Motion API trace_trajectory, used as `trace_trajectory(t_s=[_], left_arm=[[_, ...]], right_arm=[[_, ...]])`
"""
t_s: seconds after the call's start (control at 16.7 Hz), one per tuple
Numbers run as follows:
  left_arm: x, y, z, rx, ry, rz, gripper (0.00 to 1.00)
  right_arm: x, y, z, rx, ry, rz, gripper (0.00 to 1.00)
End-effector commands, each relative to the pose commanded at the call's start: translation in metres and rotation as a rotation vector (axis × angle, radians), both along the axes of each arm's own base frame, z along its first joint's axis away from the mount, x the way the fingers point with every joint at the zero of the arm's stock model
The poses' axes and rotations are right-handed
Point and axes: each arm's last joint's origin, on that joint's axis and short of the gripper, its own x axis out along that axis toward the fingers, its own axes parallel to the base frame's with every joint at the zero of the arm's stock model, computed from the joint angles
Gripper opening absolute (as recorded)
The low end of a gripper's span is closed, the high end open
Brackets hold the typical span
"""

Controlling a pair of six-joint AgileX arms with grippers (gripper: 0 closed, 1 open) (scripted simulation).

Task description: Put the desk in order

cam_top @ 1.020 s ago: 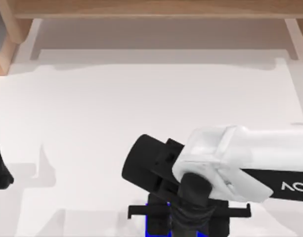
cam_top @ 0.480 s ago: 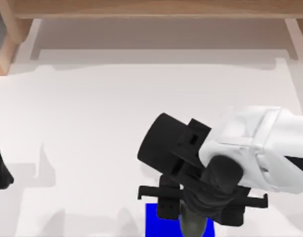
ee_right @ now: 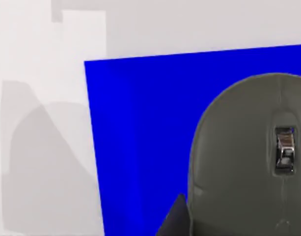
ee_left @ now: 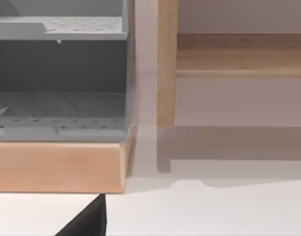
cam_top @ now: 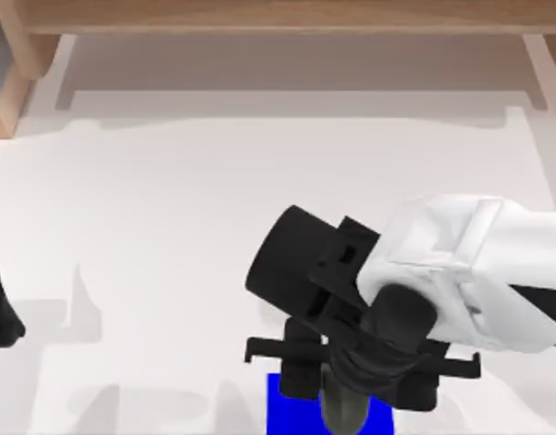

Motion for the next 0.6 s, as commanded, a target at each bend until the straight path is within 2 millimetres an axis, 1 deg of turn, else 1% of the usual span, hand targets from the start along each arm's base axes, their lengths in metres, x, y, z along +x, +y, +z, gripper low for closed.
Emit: trace_trajectory(t_s=[0.18, 0.36, 0.54, 0.6], left_arm=[[0.0, 0.0, 0.0, 0.0, 0.0, 0.0, 1.0], [0.0, 0.0, 0.0, 0.0, 0.0, 0.0, 1.0], [0.0, 0.0, 0.0, 0.0, 0.0, 0.0, 1.0], [0.0, 0.0, 0.0, 0.0, 0.0, 0.0, 1.0]], right_arm=[[0.0, 0.009, -0.014, -0.009, 0.016, 0.029, 0.0], [-0.001, 0.016, -0.033, -0.031, 0.042, 0.059, 0.0], [-0.005, 0.016, -0.052, -0.073, 0.077, 0.076, 0.0], [-0.005, 0.016, -0.052, -0.073, 0.077, 0.076, 0.0]])
